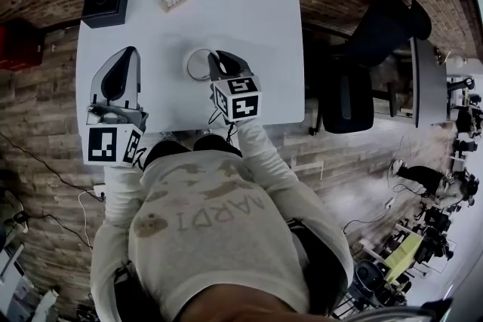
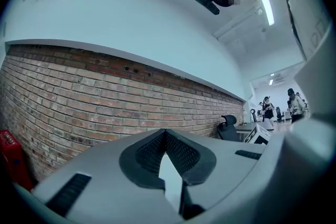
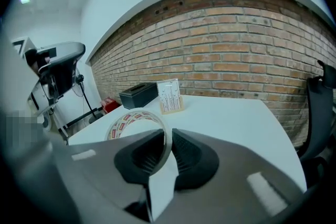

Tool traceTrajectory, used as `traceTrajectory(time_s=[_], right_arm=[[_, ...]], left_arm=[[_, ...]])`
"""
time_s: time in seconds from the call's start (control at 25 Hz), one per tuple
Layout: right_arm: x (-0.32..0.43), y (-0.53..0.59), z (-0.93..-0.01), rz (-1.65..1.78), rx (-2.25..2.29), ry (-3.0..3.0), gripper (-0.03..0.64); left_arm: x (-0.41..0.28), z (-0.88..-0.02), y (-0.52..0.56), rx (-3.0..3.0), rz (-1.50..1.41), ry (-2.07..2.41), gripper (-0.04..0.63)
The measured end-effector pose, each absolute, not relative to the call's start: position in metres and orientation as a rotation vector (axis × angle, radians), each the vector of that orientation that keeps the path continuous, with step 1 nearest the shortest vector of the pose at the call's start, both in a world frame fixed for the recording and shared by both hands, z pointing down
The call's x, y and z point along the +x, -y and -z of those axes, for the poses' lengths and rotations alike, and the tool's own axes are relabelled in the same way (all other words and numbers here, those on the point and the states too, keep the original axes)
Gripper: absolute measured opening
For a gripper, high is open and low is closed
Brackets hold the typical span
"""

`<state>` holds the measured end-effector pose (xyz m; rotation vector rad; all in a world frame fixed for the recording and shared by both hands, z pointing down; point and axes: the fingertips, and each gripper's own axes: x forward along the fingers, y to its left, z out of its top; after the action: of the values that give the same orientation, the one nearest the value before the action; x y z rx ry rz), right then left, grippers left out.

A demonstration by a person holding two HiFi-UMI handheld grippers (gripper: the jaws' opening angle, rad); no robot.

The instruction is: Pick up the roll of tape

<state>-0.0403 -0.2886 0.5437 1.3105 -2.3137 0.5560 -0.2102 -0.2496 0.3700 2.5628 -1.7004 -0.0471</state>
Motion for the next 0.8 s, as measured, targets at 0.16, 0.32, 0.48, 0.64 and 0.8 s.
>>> traceTrajectory(time_s=[0.16,0.32,0.48,0.64,0.8], right_arm=[[-0.035,0.287,-0.521,-0.475,1.343,2.356,0.057],[-0.029,0.286,-0.502,-0.411,1.376,2.383,0.058],[-0.024,0.283,-0.482,-0.361,1.405,2.417,0.058],[-0.019,0.281,-0.462,-0.305,1.435,2.449,0.058],[-0.015,0.278,-0.444,-0.266,1.463,2.483,0.058]], left_arm=[[-0.205,-0.367,0.248,2.572,0.042,1.7,0.006],[-0.2,-0.363,0.246,2.582,0.047,1.697,0.006],[-0.196,-0.36,0.243,2.595,0.056,1.691,0.006],[-0.192,-0.357,0.242,2.608,0.051,1.685,0.006],[-0.188,-0.354,0.239,2.621,0.049,1.68,0.006]])
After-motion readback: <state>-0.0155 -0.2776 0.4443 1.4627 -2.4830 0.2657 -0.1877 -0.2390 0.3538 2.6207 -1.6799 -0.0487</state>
